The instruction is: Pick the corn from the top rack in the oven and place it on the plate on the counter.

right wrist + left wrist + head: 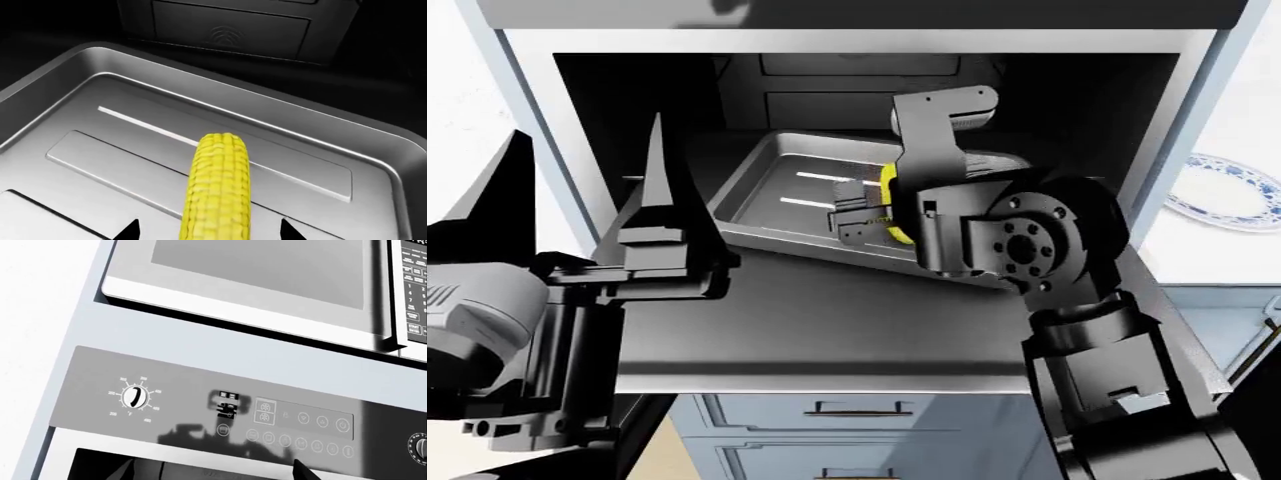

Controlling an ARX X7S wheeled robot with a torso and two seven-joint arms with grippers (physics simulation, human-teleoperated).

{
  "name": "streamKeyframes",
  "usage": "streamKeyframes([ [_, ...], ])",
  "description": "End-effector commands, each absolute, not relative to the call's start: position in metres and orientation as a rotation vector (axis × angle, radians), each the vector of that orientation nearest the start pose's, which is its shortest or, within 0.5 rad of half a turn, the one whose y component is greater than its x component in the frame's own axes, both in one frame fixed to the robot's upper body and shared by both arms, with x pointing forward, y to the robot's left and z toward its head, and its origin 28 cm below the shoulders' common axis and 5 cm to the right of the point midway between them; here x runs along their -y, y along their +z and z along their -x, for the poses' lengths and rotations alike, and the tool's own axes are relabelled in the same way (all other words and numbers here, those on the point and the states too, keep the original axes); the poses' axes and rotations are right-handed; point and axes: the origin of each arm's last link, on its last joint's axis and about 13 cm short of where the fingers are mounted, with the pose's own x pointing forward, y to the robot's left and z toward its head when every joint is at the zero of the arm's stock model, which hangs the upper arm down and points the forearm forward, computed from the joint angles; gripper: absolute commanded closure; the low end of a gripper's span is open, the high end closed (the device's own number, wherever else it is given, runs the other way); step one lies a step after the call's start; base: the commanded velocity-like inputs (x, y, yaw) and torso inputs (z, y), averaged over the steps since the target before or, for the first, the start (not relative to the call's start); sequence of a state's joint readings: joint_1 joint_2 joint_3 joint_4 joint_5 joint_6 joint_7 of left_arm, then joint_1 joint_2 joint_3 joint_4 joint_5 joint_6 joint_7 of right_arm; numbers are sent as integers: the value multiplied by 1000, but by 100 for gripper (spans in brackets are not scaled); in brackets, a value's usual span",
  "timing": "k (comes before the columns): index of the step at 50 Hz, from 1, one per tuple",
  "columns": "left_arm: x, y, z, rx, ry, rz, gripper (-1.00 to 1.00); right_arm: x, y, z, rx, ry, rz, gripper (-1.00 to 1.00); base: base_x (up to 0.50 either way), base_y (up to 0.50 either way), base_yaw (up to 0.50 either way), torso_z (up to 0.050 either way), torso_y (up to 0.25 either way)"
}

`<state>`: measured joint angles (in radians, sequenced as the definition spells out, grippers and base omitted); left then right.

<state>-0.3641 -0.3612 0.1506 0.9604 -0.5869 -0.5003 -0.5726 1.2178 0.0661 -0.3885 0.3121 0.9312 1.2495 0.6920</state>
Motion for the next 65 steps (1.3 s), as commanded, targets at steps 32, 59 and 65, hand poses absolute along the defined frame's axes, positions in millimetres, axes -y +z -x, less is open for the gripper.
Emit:
streamKeyframes([
  [32, -194, 222, -184, 612, -68, 205, -100, 24, 235, -346, -496, 121, 96, -100, 0, 0, 0, 0, 0],
  [59, -194, 219, -186, 605, -70, 209, -100, 32, 220, -350, -522, 92, 101, -100, 0, 0, 0, 0, 0],
  [65, -194, 217, -186, 605, -65, 211, -100, 32, 221, -349, -520, 99, 84, 100, 0, 0, 0, 0, 0],
])
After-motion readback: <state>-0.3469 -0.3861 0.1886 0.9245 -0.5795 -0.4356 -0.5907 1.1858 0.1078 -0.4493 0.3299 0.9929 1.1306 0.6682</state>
